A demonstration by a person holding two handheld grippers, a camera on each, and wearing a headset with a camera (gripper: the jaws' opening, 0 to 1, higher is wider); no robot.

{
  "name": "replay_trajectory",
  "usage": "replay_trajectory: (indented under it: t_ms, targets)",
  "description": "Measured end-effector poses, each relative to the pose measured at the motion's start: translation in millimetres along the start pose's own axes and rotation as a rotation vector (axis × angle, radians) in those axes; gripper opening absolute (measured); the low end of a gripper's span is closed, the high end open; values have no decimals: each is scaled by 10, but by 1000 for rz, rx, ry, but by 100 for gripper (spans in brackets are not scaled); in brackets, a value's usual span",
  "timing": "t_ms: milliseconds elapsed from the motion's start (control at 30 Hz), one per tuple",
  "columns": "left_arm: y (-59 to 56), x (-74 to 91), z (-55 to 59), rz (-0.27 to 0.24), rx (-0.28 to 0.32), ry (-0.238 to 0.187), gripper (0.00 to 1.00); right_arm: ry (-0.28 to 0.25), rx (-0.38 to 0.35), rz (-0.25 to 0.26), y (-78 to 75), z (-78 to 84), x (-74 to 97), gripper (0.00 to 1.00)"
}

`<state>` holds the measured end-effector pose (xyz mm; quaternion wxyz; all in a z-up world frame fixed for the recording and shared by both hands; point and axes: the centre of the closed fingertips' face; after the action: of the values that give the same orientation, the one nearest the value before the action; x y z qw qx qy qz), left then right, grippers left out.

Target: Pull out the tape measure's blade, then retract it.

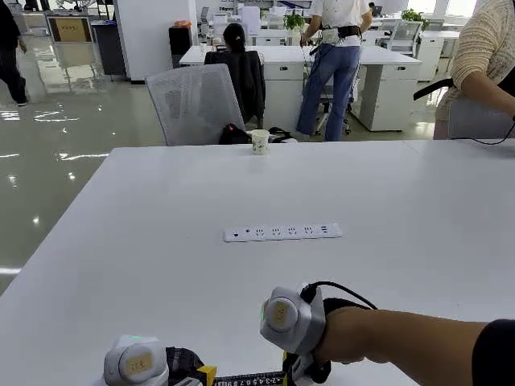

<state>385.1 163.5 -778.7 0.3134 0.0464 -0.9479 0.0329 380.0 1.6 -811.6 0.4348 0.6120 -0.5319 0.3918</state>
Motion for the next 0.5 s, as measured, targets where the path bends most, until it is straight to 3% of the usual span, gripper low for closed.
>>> replay_trajectory:
  t_ms: [500]
  targets:
    - [4,1,8,-3,0,-3,62,-12,3,-6,15,-65,-21,11]
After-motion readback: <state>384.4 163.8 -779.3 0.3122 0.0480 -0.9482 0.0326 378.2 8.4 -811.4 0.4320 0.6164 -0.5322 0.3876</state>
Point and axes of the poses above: the centre of the closed fingertips' face, and the gripper's own axes: x roughly backward along the fingers, y roughly to its left, z roughly out of its underside, and after that the axes turned 6 degrees about -z, right-handed
